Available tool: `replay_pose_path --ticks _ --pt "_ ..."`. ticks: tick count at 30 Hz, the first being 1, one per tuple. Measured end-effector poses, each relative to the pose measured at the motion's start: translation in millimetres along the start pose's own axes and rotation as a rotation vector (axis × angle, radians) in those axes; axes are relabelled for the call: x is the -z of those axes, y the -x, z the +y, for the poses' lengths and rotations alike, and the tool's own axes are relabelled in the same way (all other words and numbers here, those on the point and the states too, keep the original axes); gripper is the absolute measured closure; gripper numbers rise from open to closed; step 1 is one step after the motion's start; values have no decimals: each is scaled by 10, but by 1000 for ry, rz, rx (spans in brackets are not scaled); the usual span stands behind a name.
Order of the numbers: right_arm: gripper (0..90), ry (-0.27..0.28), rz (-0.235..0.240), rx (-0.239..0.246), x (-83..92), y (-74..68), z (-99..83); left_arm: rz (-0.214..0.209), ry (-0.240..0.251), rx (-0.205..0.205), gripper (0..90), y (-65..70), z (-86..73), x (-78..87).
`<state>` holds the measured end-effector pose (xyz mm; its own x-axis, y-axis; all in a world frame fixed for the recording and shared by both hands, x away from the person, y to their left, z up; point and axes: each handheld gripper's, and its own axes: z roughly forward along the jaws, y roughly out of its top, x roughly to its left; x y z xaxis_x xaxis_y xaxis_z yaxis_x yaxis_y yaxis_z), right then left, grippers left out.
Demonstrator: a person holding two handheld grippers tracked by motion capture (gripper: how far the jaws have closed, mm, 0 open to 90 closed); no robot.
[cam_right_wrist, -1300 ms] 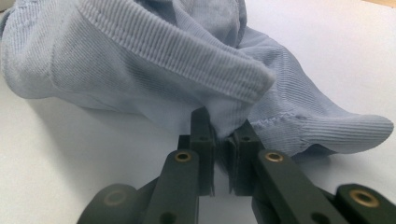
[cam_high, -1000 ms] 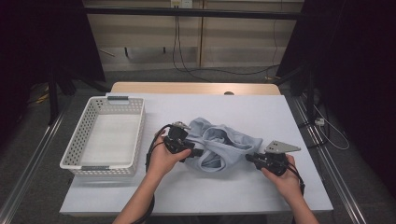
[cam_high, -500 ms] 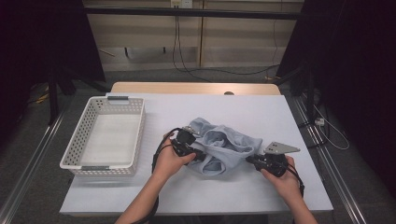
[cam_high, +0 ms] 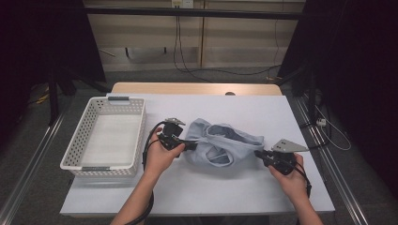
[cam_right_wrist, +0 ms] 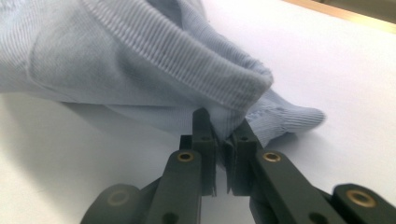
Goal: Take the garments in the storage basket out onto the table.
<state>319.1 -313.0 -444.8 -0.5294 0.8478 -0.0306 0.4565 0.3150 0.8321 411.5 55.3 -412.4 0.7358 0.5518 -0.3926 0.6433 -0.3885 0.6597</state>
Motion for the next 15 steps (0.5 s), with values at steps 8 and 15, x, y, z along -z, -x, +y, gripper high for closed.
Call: replay_pose_path --ticks 8,15 --pt "850 -46 -55 -10 -62 71 -53 -9 -17 14 881 -16 -23 -19" --pt "808 -47 25 -5 14 31 -69 -14 -40 19 880 -20 -44 -72"
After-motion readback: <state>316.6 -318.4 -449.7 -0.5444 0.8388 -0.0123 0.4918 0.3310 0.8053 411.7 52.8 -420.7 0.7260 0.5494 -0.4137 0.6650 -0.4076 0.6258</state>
